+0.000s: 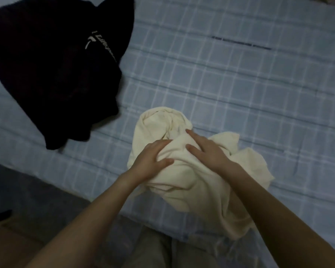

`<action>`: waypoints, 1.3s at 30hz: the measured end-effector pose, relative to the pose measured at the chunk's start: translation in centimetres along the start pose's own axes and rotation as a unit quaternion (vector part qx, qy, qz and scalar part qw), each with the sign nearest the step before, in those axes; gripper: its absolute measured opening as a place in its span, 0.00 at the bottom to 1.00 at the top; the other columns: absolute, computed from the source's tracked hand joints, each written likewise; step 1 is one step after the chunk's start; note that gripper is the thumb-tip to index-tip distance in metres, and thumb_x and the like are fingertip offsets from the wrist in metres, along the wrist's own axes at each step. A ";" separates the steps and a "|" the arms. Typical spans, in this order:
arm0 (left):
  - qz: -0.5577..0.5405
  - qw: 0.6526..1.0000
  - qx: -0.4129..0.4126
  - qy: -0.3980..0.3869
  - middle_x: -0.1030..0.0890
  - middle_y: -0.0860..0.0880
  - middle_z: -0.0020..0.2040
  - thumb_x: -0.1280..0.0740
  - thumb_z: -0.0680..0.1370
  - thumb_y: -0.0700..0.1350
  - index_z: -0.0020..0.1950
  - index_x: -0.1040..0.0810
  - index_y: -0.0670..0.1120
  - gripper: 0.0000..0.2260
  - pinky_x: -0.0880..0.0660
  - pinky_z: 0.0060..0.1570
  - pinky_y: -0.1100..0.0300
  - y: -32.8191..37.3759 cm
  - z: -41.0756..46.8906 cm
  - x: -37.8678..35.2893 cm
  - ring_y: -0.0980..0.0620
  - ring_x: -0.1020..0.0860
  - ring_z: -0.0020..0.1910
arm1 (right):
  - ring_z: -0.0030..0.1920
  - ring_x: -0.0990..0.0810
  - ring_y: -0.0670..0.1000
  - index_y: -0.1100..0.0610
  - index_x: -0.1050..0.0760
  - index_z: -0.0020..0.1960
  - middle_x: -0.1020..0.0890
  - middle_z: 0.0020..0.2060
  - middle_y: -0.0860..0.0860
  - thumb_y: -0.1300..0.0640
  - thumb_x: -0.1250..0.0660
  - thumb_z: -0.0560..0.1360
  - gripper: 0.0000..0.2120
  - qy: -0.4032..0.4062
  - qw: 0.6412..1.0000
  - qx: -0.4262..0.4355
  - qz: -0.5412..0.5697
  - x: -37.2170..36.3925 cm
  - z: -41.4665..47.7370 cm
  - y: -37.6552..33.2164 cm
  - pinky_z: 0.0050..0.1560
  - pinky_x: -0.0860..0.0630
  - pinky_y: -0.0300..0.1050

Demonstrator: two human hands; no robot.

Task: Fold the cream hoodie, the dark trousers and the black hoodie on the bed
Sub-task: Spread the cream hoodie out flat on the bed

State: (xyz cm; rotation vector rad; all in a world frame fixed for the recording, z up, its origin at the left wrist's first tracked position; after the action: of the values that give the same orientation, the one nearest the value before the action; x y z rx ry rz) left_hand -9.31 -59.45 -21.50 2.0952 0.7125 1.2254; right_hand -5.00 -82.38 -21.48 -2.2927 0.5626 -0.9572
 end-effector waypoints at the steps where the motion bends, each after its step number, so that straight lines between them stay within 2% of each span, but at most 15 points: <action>1: -0.014 1.000 -0.002 -0.001 0.28 0.59 0.66 0.28 0.75 0.54 0.72 0.30 0.55 0.26 0.35 0.63 0.59 -0.3 -0.7 -0.1 0.56 0.30 0.64 | 0.74 0.33 0.53 0.41 0.46 0.80 0.35 0.77 0.48 0.41 0.43 0.82 0.28 0.001 1.000 0.005 0.018 -1.0 -0.8 -0.1 0.72 0.41 0.46; 6: -0.016 0.999 -0.027 0.006 0.26 0.54 0.68 0.25 0.74 0.47 0.72 0.29 0.50 0.28 0.37 0.66 0.64 -1.1 -3.8 -0.9 0.54 0.29 0.67 | 0.68 0.28 0.55 0.46 0.51 0.81 0.30 0.72 0.54 0.43 0.44 0.82 0.31 0.033 0.999 0.020 -0.014 -4.8 -4.2 -0.6 0.70 0.34 0.53; 9: -0.024 0.999 -0.018 0.017 0.26 0.55 0.67 0.27 0.74 0.48 0.71 0.29 0.51 0.26 0.36 0.65 0.62 -2.4 -6.8 -1.2 0.56 0.29 0.66 | 0.73 0.34 0.57 0.43 0.59 0.79 0.36 0.76 0.55 0.42 0.44 0.82 0.33 0.000 0.998 0.032 -0.062 -6.6 -5.9 -1.5 0.72 0.37 0.56; 11: -0.034 0.999 0.007 0.038 0.27 0.57 0.67 0.26 0.74 0.46 0.70 0.29 0.54 0.26 0.37 0.64 0.66 -3.2 -8.9 -1.5 0.56 0.30 0.65 | 0.76 0.40 0.57 0.40 0.63 0.78 0.42 0.79 0.53 0.40 0.44 0.81 0.35 -0.063 0.994 0.048 -0.075 -7.9 -6.7 -1.9 0.74 0.41 0.56; 13: -0.049 0.996 0.040 0.063 0.28 0.57 0.65 0.24 0.72 0.41 0.69 0.31 0.55 0.29 0.41 0.63 0.74 -3.6 -10.4 -1.6 0.54 0.29 0.65 | 0.76 0.40 0.56 0.41 0.59 0.80 0.42 0.79 0.53 0.39 0.44 0.81 0.34 -0.114 0.987 0.073 -0.090 -7.6 -6.1 -2.6 0.73 0.41 0.51; 15: -0.069 0.992 0.050 0.088 0.28 0.57 0.64 0.24 0.71 0.40 0.68 0.31 0.55 0.30 0.42 0.62 0.78 -3.7 -11.1 -1.4 0.54 0.29 0.64 | 0.71 0.31 0.55 0.41 0.45 0.79 0.30 0.73 0.52 0.38 0.46 0.81 0.27 -0.082 0.986 0.107 -0.099 -5.5 -4.1 -3.3 0.63 0.36 0.42; 16: -0.081 0.990 0.045 0.102 0.28 0.59 0.65 0.24 0.71 0.43 0.68 0.30 0.56 0.29 0.40 0.63 0.76 -3.6 -11.2 -1.2 0.56 0.29 0.65 | 0.67 0.27 0.54 0.41 0.39 0.76 0.25 0.69 0.52 0.37 0.47 0.80 0.25 -0.032 0.987 0.125 -0.098 -4.1 -2.6 -3.5 0.59 0.34 0.41; 18: -0.118 0.981 0.054 0.141 0.28 0.58 0.68 0.27 0.70 0.55 0.68 0.29 0.58 0.27 0.38 0.69 0.65 -3.2 -10.9 -0.7 0.55 0.30 0.69 | 0.66 0.29 0.52 0.36 0.37 0.74 0.27 0.67 0.52 0.35 0.44 0.78 0.25 0.011 0.988 0.134 -0.082 -2.0 0.2 -3.9 0.62 0.33 0.45; 21: -0.160 0.942 0.198 0.218 0.37 0.52 0.76 0.32 0.67 0.67 0.70 0.34 0.65 0.32 0.45 0.74 0.55 -3.1 -10.1 -0.6 0.51 0.40 0.75 | 0.75 0.40 0.50 0.26 0.45 0.73 0.39 0.76 0.50 0.36 0.40 0.79 0.26 -0.127 0.988 0.082 0.018 -3.0 2.1 -3.7 0.73 0.42 0.48; 24: -0.290 0.874 0.343 0.184 0.42 0.48 0.79 0.28 0.68 0.66 0.76 0.45 0.66 0.42 0.43 0.74 0.51 -2.9 -9.8 -1.8 0.48 0.40 0.75 | 0.75 0.41 0.47 0.23 0.45 0.71 0.44 0.78 0.45 0.35 0.39 0.78 0.25 -0.153 0.984 0.031 0.082 -4.8 2.1 -3.0 0.75 0.45 0.50; 27: -0.428 0.830 0.319 0.165 0.35 0.52 0.75 0.26 0.73 0.56 0.74 0.40 0.65 0.34 0.34 0.72 0.51 -2.8 -10.0 -3.2 0.50 0.32 0.71 | 0.67 0.34 0.48 0.26 0.35 0.68 0.38 0.74 0.48 0.34 0.37 0.75 0.22 -0.140 0.985 -0.012 0.101 -5.4 1.3 -2.3 0.70 0.40 0.46; 29: -0.414 0.844 0.287 0.183 0.32 0.55 0.72 0.24 0.72 0.53 0.68 0.33 0.68 0.29 0.32 0.69 0.55 -2.3 -10.3 -3.1 0.54 0.31 0.69 | 0.66 0.28 0.49 0.35 0.28 0.65 0.28 0.69 0.49 0.39 0.33 0.75 0.19 -0.128 0.980 -0.016 0.149 -5.3 0.0 -2.0 0.69 0.33 0.48; 31: -0.416 0.853 0.253 0.187 0.28 0.55 0.70 0.21 0.68 0.52 0.65 0.28 0.68 0.29 0.30 0.68 0.54 -1.1 -10.2 -2.3 0.55 0.28 0.67 | 0.60 0.22 0.48 0.42 0.23 0.59 0.19 0.58 0.44 0.42 0.31 0.72 0.16 -0.089 0.974 -0.004 0.208 -4.6 -2.3 -2.0 0.61 0.27 0.45; 34: -0.409 0.881 0.184 0.154 0.25 0.56 0.68 0.20 0.63 0.53 0.65 0.26 0.67 0.32 0.27 0.66 0.51 1.7 -9.5 -0.3 0.56 0.25 0.65 | 0.52 0.20 0.40 0.42 0.23 0.55 0.19 0.51 0.39 0.40 0.30 0.67 0.18 -0.003 0.968 0.007 0.251 -2.8 -6.0 -2.1 0.50 0.28 0.36; 39: -0.375 0.922 0.064 0.071 0.24 0.58 0.67 0.20 0.64 0.49 0.66 0.26 0.65 0.33 0.28 0.68 0.50 8.6 -6.1 2.3 0.56 0.25 0.66 | 0.56 0.22 0.39 0.39 0.25 0.53 0.21 0.54 0.36 0.40 0.28 0.63 0.19 0.160 0.948 0.018 0.276 2.4 -11.5 -2.0 0.55 0.26 0.42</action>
State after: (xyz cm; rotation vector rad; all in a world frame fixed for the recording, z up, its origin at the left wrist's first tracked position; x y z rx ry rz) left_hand -12.49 -62.22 -11.60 1.5681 1.5178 0.8971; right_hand -11.66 -86.33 -12.40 -1.7927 1.2331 -1.0349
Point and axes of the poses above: each hand's wrist, its own z-axis towards the middle knuckle, its own x-axis out of the back of the hand, y = z × x, the point moved 1 cm from there along z, towards the middle knuckle
